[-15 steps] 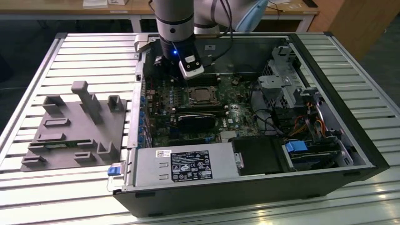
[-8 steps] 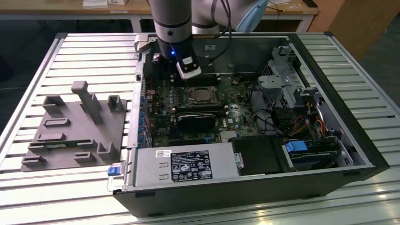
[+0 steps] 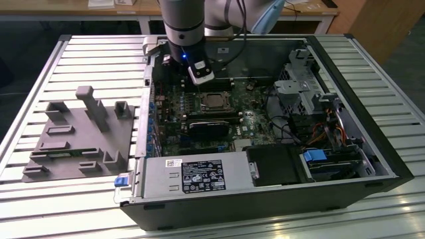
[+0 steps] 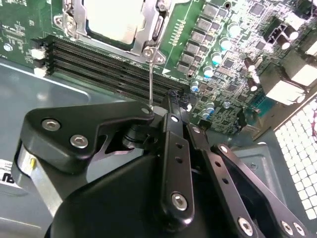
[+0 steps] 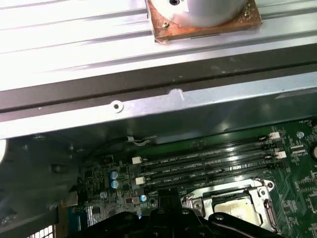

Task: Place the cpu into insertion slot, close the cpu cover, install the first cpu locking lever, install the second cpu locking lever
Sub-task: 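Install the first cpu locking lever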

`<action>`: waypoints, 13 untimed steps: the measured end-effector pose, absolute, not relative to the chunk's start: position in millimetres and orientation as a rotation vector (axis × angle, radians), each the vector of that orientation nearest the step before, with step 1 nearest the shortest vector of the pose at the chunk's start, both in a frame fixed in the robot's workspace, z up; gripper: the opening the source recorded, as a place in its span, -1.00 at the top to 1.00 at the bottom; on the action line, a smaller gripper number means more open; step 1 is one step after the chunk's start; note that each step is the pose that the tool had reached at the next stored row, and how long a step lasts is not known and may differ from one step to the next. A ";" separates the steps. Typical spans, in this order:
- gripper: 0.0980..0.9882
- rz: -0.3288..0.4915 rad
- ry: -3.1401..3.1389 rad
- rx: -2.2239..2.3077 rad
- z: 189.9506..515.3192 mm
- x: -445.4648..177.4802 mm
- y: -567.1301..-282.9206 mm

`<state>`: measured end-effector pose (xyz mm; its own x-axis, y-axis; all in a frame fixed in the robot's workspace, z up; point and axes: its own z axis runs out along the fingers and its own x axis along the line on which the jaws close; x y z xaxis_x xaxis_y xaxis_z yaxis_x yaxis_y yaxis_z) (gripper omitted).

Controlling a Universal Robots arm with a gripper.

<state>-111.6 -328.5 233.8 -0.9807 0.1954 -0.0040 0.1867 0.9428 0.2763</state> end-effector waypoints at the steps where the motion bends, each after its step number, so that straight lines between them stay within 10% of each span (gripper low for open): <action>1: 0.99 0.431 3.065 0.301 233.8 -110.6 -328.3; 13: 0.99 0.431 3.065 0.302 233.6 -89.8 -326.9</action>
<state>-89.8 -326.9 233.6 -0.9807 0.1955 -0.0041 0.1867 0.9428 0.2762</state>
